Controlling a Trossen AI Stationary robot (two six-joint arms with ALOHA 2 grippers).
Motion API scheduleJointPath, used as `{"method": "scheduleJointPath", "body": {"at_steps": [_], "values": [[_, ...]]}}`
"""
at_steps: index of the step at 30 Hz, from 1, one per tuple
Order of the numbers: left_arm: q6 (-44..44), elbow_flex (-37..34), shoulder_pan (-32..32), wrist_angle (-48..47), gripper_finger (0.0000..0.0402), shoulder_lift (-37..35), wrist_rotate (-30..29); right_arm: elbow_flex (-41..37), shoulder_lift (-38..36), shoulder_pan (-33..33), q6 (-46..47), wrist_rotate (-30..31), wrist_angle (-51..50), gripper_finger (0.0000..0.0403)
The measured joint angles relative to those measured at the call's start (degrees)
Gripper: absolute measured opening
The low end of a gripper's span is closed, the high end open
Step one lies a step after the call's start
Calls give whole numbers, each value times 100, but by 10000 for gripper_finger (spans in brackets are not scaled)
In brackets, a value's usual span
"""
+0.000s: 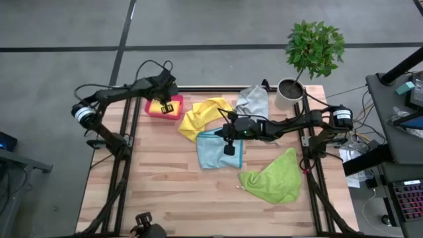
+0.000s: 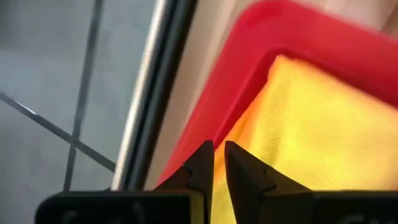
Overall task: Fold microfiber towels
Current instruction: Put the folded yellow microfiber cloth into the red bin, then fold the light blue microfiber cloth
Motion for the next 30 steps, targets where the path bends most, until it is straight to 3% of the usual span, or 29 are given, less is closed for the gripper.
{"method": "scheduleJointPath", "body": {"at_steps": [4,8,10,14,22,30], "values": [[-456,0,-58,-17,24,-451,138,0,0,0,10,0,0,9],[-1310,-164,-321,122,24,-1063,1402,0,0,0,85,-5,-1,9],[-1778,-438,-640,454,24,-1397,1741,0,0,0,102,-155,-23,9],[-2546,-1238,-1595,1679,24,-2010,1768,0,28,0,211,-665,-38,11],[-3375,-2583,-3336,4588,24,-2499,1211,-2,166,-38,423,-661,-48,67],[-3455,-2903,-3984,5277,24,-2392,1023,-2,937,-233,690,-649,-16,125]]}}
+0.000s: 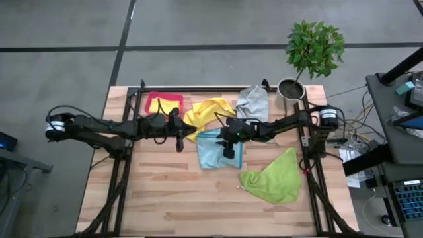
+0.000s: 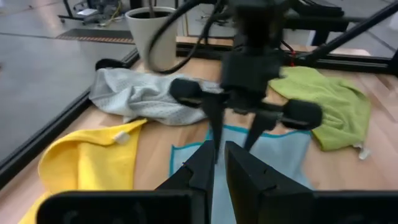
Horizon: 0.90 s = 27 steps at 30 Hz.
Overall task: Fold microfiber towels
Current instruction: Fold the light blue microfiber cloth
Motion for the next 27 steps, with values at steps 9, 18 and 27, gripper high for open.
{"method": "scheduleJointPath", "body": {"at_steps": [9,18,27], "values": [[17,28,-14,167,24,151,-26,44,547,-261,367,11,684,139],[17,31,-14,170,24,176,-26,42,545,-252,223,-119,429,132],[20,33,-14,164,24,176,-25,39,545,-252,88,-153,239,94]]}}
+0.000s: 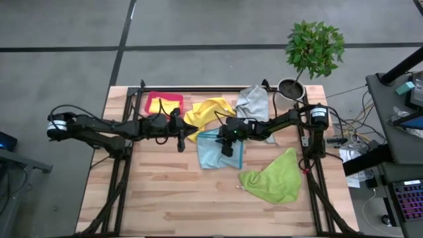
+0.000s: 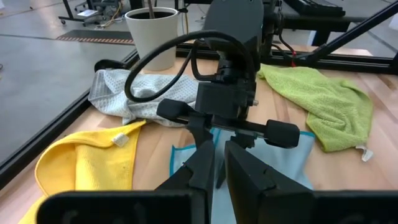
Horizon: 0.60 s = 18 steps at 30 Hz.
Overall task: Fold microfiber towels
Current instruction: Fold the light blue microfiber cloth
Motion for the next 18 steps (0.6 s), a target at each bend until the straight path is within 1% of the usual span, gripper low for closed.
{"method": "scheduleJointPath", "body": {"at_steps": [5,8,10,15,18], "values": [[2,11,2,15,24,0,0,0,0,2,-54,-10,-11,20],[2,11,2,22,24,0,-1,-6,-89,47,-116,-92,-6,11],[2,11,2,104,24,0,1,-9,-326,128,-237,-106,-13,9],[2,11,2,569,24,0,1,-9,-1248,354,-728,-105,-41,9],[4,18,2,792,24,0,1,-9,-1830,418,-836,-108,-228,9]]}}
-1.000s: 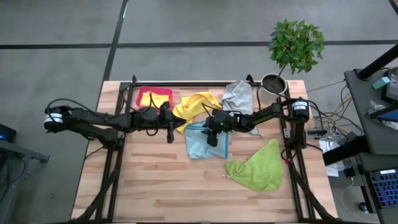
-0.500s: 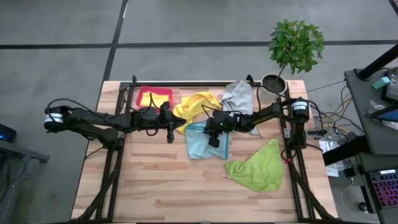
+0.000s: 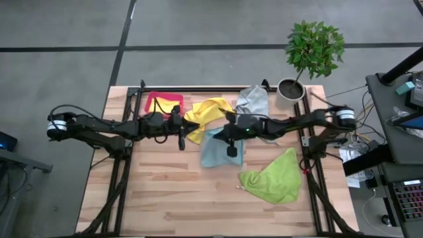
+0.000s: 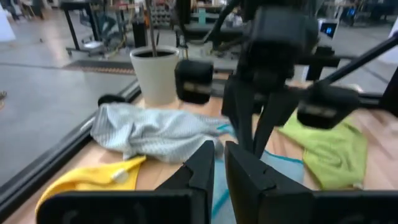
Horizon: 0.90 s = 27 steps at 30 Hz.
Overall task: Fold microfiber towels
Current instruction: Fold the light blue microfiber cloth
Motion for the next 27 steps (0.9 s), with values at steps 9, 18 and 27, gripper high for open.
{"method": "scheduleJointPath", "body": {"at_steps": [9,18,27], "values": [[776,157,-4,1377,64,151,693,257,-1000,10,-435,-192,-700,8],[754,827,-4,1358,174,668,1210,2593,-919,10,-1677,-2489,-4535,8],[603,1710,-47,1747,195,2051,2193,5329,-512,8,-2070,-2613,-7789,8]]}}
